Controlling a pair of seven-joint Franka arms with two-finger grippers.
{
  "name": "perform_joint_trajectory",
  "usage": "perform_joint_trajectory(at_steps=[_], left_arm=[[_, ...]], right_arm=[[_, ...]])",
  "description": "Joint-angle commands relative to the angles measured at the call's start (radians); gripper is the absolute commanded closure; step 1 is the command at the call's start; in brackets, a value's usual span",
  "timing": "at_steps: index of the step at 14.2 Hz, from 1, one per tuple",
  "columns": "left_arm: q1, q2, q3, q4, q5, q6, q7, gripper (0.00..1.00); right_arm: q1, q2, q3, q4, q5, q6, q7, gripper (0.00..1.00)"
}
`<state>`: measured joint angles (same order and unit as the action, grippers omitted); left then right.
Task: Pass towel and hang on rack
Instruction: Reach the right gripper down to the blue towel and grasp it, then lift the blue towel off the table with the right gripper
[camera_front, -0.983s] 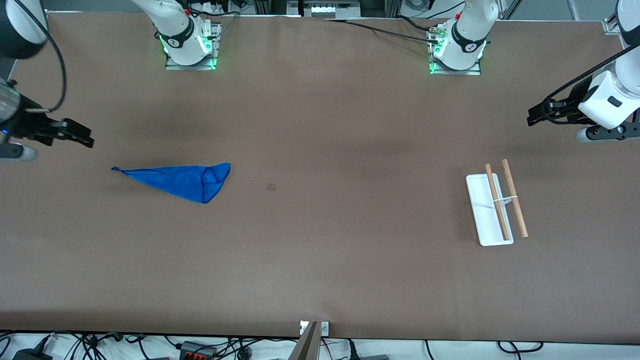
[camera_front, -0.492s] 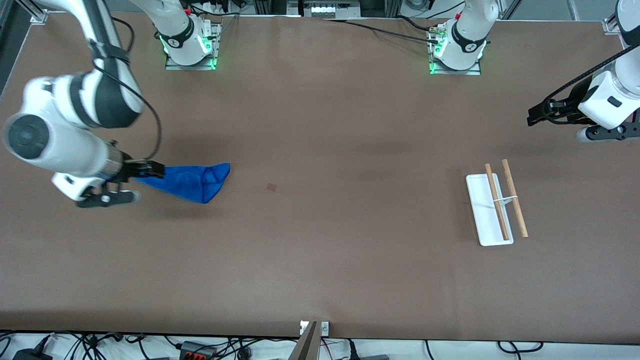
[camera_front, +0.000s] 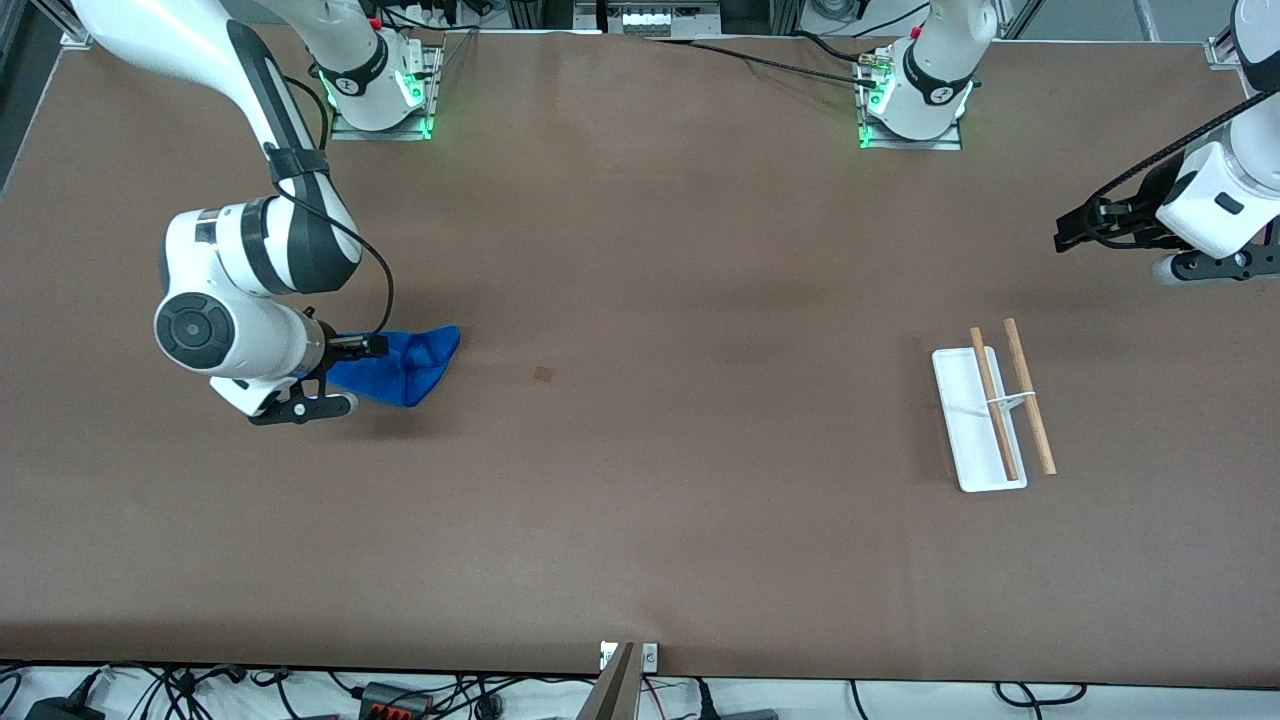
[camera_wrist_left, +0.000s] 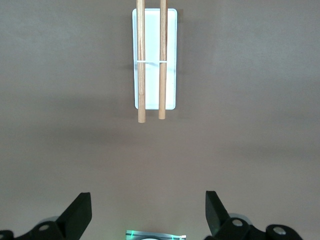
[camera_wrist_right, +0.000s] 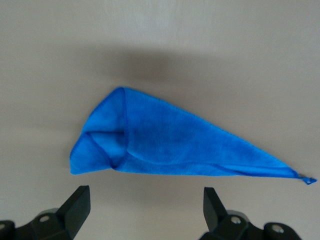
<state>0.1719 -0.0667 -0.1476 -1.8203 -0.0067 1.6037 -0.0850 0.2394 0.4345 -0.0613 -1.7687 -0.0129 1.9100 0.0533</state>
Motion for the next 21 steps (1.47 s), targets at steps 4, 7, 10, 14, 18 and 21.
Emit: perform_joint_trajectory(at_steps=[4,7,10,14,18,21], left_arm=[[0.005,0.012,-0.001,0.026,-0.018,-0.015,0.024,0.00],[0.006,0.012,-0.001,0.026,-0.019,-0.015,0.024,0.00],[0.006,0.012,-0.001,0.026,-0.019,-0.015,0.024,0.00],[0.008,0.012,0.000,0.026,-0.018,-0.015,0.025,0.00],[0.006,0.012,0.000,0.026,-0.018,-0.016,0.025,0.00],[0.008,0.012,0.000,0.026,-0.018,-0.016,0.025,0.00]], right_arm=[[0.032,0.072,0.002,-0.055,0.005,0.060,0.007,0.00],[0.034,0.116,0.002,-0.051,0.005,0.099,0.007,0.17],[0.035,0.128,0.000,-0.043,0.010,0.107,0.008,0.40],[0.034,0.147,0.000,-0.023,0.007,0.107,0.005,0.53],[0.035,0.174,0.000,0.005,0.004,0.109,-0.006,0.55],[0.037,0.187,0.001,0.015,0.010,0.109,-0.006,0.55]])
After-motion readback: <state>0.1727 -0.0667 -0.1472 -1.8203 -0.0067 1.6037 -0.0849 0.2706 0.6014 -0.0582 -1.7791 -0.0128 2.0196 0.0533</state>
